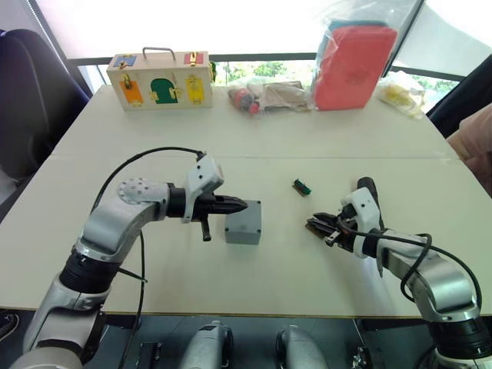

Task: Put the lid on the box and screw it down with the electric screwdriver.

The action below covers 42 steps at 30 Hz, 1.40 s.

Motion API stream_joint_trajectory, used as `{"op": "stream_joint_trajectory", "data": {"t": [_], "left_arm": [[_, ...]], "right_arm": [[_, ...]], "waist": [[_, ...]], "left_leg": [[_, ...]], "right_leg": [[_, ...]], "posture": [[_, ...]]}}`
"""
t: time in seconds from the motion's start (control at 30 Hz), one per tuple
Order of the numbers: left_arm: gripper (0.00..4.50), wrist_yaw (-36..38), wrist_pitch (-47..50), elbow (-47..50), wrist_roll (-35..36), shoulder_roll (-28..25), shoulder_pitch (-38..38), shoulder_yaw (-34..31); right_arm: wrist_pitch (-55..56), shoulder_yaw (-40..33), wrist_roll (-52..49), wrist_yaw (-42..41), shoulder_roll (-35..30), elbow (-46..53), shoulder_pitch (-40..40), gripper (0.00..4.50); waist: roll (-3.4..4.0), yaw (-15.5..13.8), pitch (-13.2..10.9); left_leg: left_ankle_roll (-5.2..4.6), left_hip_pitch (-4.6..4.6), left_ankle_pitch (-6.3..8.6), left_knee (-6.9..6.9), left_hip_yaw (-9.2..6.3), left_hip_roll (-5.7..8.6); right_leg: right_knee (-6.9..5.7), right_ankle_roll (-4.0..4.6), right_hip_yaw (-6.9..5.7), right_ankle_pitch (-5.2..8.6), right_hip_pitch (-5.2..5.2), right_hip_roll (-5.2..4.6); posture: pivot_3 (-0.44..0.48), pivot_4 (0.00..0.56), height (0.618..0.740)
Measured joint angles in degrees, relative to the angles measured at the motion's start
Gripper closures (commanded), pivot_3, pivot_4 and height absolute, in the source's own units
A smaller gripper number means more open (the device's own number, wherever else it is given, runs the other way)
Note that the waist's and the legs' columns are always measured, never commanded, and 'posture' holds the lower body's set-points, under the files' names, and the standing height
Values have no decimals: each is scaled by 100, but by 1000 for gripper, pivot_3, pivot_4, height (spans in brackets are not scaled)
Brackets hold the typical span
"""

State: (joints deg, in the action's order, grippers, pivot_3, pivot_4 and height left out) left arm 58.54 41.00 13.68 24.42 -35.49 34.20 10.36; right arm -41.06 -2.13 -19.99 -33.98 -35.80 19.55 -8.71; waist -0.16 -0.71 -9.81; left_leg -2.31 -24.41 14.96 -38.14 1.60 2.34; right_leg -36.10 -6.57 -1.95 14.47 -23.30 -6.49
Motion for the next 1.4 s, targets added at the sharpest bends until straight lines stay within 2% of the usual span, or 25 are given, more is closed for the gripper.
{"op": "stream_joint_trajectory", "data": {"t": [0.07, 0.53, 0.77, 0.9, 1.07, 1.2, 1.4], "left_arm": [[4500, -2, 0, 0, -1, 0, -3, 0], [4500, 21, -16, -20, -5, -62, 1, -5], [4500, 54, -64, -239, -6, -212, 0, -92], [4500, 63, -64, -399, 18, -364, -15, -391], [4500, 110, -19, -388, 120, -670, -199, -655], [4500, 7, 101, -266, 139, -720, -480, -719], [4500, -179, 247, 203, 218, -727, -794, -724]], "right_arm": [[34, 0, 33, 19, 25, -27, 0, 4382], [146, -11, 111, -23, 74, -56, -55, 4382], [-60, -387, -321, -358, -251, 198, -526, 4382], [-321, -384, -618, -434, -249, 340, -1042, 4382], [-482, 106, -841, -395, 389, 365, -1815, 4382], [-387, 777, -713, -406, 750, 100, -1854, 4382], [-209, 1001, -569, -419, 848, -52, -1864, 4382]], "waist": [[0, 0, 0], [0, 0, 0], [0, 4, 0], [0, 12, 0], [0, 46, 0], [-3, -7, 2], [-3, 17, 1]], "left_leg": [[0, 0, 0, 0, 0, 0], [0, 0, 0, -1, 0, 0], [0, 1, 0, -1, 0, 0], [0, 2, 0, -1, -1, -3], [7, 2, -4, 1, -2, -7], [12, 0, -7, -3, -1, 1], [28, 1, -16, -5, -2, 0]], "right_leg": [[0, 0, 0, 0, 0, 0], [-1, 0, 0, 0, 0, 0], [-1, 0, 0, 0, 0, 1], [-2, 0, 0, 0, -1, 3], [-2, 0, 1, 0, -4, 6], [-2, 0, 1, 0, 1, 0], [-4, 1, 4, 0, -2, 2]], "posture": [[0, 150, 740], [0, 150, 740], [0, 150, 740], [0, 150, 740], [0, 150, 740], [0, 150, 740], [0, 150, 740]]}}
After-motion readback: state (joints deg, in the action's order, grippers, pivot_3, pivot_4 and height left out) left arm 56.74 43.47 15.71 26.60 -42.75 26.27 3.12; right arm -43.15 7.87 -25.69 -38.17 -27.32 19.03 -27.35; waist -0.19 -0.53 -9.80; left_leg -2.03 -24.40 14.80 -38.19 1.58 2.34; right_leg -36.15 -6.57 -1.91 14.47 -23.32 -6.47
